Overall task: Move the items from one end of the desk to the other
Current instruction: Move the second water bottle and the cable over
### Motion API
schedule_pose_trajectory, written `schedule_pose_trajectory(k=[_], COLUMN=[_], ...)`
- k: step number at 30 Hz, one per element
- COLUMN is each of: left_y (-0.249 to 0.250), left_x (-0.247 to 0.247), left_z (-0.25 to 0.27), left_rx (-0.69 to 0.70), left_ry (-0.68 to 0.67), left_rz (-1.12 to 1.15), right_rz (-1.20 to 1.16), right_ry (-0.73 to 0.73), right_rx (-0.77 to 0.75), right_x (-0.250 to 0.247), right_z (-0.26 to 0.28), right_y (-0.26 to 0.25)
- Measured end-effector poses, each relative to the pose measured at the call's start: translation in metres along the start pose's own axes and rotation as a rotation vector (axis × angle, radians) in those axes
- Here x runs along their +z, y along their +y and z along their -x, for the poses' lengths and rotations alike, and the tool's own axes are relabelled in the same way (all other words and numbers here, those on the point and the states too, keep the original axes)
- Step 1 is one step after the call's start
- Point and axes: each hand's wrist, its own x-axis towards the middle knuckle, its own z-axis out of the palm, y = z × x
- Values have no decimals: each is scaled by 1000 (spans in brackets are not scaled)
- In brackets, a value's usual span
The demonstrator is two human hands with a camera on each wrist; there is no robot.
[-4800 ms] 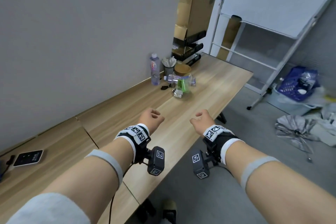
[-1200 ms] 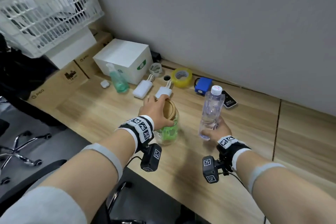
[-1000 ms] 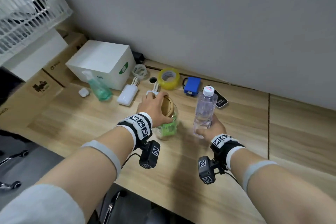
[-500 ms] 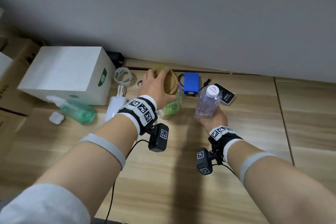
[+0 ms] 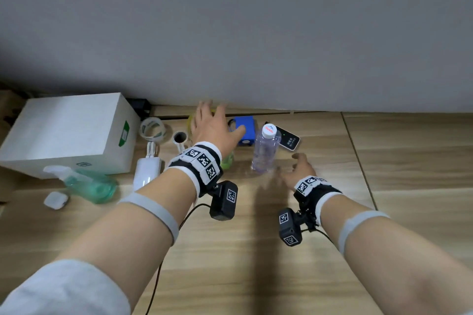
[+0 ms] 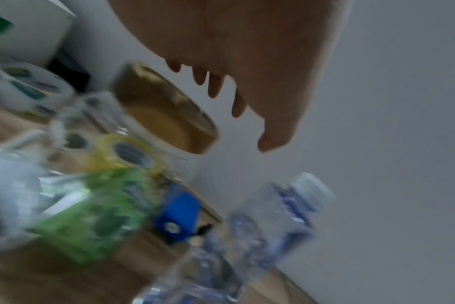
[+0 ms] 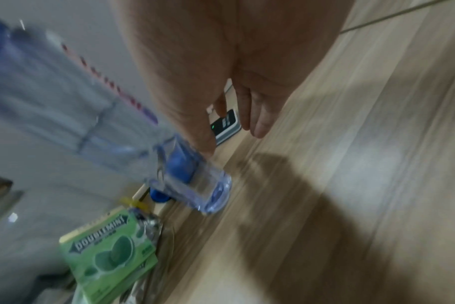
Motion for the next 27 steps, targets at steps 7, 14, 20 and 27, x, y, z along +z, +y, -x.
schedule_pose_trajectory(k=[7, 14, 20, 27], left_y=[140, 299, 419, 501], left_x=[6, 91, 162, 224], left_z=[50, 147, 233, 266], left_rx=[308, 438, 483, 511], left_ry=[251, -20, -270, -409], left_rz=[245, 295, 342, 328], right_rz=[-90, -157, -165, -203], right_ry=[80, 235, 356, 411], right_rx=[-4, 55, 140, 253], right_x=[-112, -258, -372, -446], right_z=[39, 89, 128, 142], right_y=[62, 202, 329, 427])
